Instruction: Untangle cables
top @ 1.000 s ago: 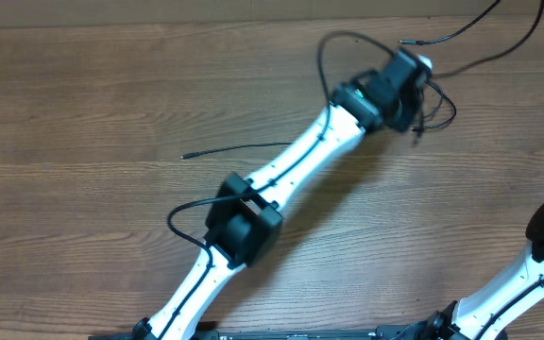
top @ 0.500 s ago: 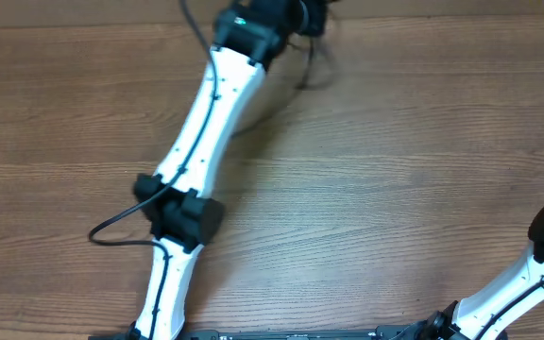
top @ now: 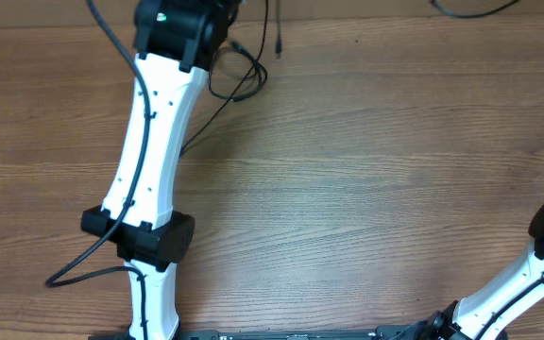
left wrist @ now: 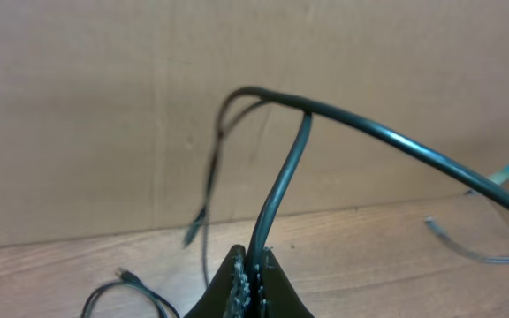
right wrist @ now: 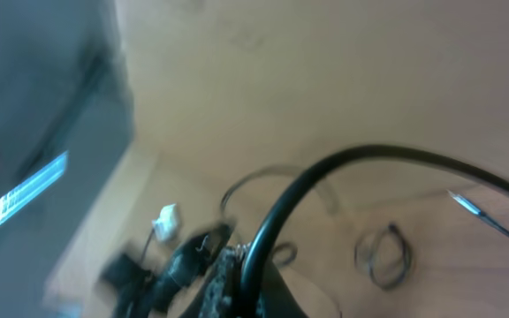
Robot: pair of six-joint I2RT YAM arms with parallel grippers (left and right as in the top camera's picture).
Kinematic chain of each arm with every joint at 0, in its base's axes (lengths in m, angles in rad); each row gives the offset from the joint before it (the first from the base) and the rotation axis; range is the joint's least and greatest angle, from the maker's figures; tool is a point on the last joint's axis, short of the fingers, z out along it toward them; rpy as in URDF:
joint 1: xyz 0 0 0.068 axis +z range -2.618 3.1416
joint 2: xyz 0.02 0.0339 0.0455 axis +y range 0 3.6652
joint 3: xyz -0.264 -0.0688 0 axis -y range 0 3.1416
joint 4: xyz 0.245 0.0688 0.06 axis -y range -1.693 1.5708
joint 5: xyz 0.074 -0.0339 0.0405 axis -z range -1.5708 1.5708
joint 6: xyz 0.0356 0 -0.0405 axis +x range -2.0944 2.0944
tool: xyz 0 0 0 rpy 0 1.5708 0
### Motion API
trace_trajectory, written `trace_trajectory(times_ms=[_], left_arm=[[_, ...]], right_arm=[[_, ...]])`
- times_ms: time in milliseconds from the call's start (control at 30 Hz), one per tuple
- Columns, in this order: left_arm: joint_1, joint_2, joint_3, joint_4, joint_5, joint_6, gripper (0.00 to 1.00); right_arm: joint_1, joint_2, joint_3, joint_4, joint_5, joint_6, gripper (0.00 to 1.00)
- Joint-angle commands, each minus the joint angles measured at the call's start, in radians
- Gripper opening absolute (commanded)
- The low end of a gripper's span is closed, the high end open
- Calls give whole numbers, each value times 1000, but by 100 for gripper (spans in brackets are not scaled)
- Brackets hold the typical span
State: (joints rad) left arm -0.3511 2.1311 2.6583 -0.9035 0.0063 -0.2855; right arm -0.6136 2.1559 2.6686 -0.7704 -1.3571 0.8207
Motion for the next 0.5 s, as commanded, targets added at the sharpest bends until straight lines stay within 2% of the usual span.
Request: trace_trajectory(times_ms=[0, 100, 200, 467], left_arm=[[6, -49, 27, 3, -35, 28, 4], [6, -52, 27, 3, -54, 28, 4], [6, -52, 27, 3, -67, 28, 4], [6, -52, 27, 6, -67, 27, 4]], right_arm=[[-4, 23, 1, -243, 369, -348, 5], [-3, 23, 1, -427, 622, -451, 4], [-3, 23, 1, -526, 790, -502, 4], [-3, 23, 1, -609, 1170, -515, 4]])
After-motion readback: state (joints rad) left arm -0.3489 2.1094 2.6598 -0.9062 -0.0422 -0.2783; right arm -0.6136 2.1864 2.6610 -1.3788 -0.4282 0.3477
